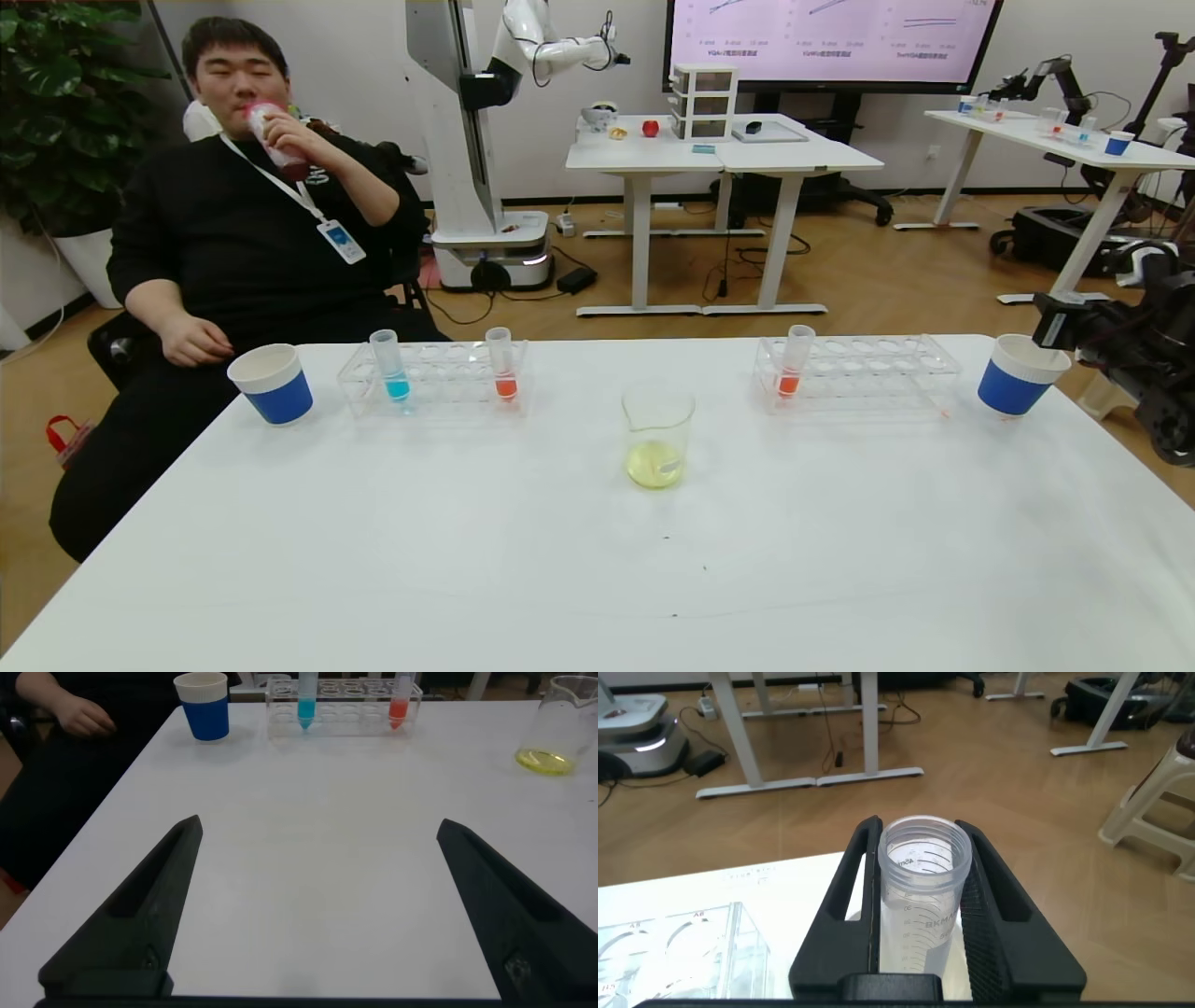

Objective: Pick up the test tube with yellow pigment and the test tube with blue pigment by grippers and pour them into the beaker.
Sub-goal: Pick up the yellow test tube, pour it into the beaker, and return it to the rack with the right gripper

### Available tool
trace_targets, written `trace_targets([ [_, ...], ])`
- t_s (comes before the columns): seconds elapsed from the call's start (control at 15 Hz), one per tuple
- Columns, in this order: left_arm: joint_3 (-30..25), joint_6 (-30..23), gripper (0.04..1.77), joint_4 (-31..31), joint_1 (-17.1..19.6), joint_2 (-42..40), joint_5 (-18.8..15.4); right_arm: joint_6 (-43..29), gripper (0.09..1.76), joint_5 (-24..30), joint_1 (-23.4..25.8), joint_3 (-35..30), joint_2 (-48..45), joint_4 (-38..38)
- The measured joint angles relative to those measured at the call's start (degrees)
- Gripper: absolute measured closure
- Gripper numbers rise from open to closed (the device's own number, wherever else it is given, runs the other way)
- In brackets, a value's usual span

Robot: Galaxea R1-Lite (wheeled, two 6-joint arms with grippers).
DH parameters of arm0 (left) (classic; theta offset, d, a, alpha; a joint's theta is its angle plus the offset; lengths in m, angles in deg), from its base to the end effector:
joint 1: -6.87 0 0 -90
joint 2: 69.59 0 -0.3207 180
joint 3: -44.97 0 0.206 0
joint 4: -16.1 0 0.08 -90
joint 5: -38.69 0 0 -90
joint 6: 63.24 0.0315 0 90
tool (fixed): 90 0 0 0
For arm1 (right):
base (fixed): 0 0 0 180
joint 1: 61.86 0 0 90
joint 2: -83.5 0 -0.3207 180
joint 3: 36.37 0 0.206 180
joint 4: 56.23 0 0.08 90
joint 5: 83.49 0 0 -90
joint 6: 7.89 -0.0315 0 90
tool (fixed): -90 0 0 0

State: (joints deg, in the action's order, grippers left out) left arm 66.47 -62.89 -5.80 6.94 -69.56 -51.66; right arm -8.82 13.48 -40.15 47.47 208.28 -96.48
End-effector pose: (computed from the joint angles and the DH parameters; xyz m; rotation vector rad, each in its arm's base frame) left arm -0.0175 -0.0002 0.0747 0.0061 0.0075 -0.0049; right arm 0.4193 -0.1628 0.1271 0.0191 0.0096 -0.2573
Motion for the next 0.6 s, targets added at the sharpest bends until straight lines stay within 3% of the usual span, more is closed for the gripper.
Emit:
trace_targets([
  [0.47, 0.0, 0.0, 0.06, 0.0, 0.0, 0.0, 0.0, 0.0, 1.3, 0.2, -0.2, -1.8, 2.3, -3.0],
  [0.53, 0.0, 0.0, 0.06, 0.0, 0.0, 0.0, 0.0, 0.0, 1.09, 0.2, -0.3, -1.8, 2.3, -3.0],
  [0.6, 0.0, 0.0, 0.06, 0.0, 0.0, 0.0, 0.0, 0.0, 0.75, 0.2, -0.4, -1.9, 2.3, -3.0],
])
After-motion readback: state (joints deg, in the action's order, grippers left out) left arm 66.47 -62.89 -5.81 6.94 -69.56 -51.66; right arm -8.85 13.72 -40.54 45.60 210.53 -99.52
